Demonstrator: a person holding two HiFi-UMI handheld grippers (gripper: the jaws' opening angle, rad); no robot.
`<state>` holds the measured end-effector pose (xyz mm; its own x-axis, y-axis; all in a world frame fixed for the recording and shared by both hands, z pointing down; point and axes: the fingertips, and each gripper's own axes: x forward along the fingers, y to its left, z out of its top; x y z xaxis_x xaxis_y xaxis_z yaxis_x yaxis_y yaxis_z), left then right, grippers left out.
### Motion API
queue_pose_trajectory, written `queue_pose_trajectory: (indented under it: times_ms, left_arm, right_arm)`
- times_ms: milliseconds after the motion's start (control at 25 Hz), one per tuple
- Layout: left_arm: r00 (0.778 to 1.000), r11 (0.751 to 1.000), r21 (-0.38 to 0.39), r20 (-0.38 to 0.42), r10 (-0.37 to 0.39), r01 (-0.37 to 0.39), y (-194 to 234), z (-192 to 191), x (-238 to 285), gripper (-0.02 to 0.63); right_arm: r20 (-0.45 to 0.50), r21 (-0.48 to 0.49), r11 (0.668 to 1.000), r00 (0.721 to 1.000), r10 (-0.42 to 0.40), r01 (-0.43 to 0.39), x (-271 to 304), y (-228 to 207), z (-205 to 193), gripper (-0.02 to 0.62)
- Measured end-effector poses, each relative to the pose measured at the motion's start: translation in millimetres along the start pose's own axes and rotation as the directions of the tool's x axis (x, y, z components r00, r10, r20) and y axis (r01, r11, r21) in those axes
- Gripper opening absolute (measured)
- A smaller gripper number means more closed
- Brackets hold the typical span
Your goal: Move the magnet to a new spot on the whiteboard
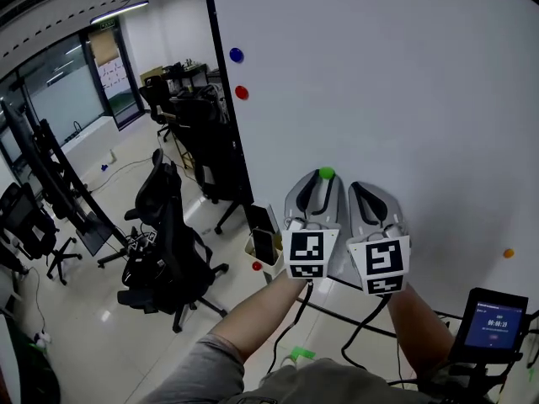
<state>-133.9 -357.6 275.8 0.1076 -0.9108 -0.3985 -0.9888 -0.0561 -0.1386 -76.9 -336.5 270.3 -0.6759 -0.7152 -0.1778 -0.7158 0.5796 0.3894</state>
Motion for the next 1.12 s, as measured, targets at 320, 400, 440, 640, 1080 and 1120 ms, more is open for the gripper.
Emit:
queue_pose_trajectory:
  times_ms: [320, 400, 440, 640, 1080, 1120]
  left_arm:
    - [0.996, 0.996, -0.014, 0.020, 0.083, -0.083, 105.2, 11.9, 9.0, 0.120]
    - [0.995, 0.995, -0.015, 0.030, 0.097, -0.096, 127.6, 15.3, 12.0, 0.120]
    - [0.994, 0.995, -0.015, 0.036, 0.102, -0.102, 137.5, 17.4, 13.4, 0.120]
    - [0.993, 0.994, -0.016, 0.051, 0.108, -0.108, 177.3, 22.3, 24.2, 0.120]
    - [0.998, 0.999, -0.045, 0.045, 0.032, -0.030, 184.9, 34.9, 35.6, 0.120]
    - [0.999, 0.998, -0.056, 0.042, 0.025, -0.023, 184.4, 35.2, 35.7, 0.120]
  right_arm:
    - [0.086, -0.032, 0.998, 0.994, 0.062, -0.060, 70.2, 53.3, 44.8, 0.005]
    - [0.103, -0.042, 0.997, 0.992, 0.072, -0.068, 86.1, 63.9, 54.2, 0.005]
    - [0.110, -0.046, 0.996, 0.991, 0.077, -0.072, 93.4, 68.7, 58.3, 0.005]
    - [0.136, -0.058, 0.995, 0.987, 0.090, -0.082, 125.9, 87.0, 70.5, 0.005]
    - [0.156, -0.065, 0.995, 0.984, 0.084, -0.075, 144.3, 97.8, 83.9, 0.005]
    - [0.154, -0.066, 0.995, 0.984, 0.085, -0.075, 144.6, 98.3, 83.6, 0.005]
